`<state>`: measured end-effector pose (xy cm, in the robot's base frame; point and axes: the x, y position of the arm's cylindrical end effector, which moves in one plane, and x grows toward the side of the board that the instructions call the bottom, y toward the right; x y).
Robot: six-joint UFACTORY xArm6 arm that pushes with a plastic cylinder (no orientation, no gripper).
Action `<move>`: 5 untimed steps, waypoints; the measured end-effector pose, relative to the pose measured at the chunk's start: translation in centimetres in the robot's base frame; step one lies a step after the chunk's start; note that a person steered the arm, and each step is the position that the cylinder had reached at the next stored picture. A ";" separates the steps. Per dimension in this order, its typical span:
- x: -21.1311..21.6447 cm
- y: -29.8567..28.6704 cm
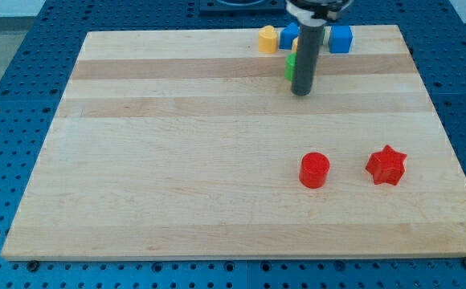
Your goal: Move the red star into the green circle
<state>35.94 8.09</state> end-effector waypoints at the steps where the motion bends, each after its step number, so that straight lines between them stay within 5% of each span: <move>1: 1.5 3.9; 2: 2.3 15.4; 3: 10.6 19.9; 4: 17.2 19.9; 5: 19.0 17.0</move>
<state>54.99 25.11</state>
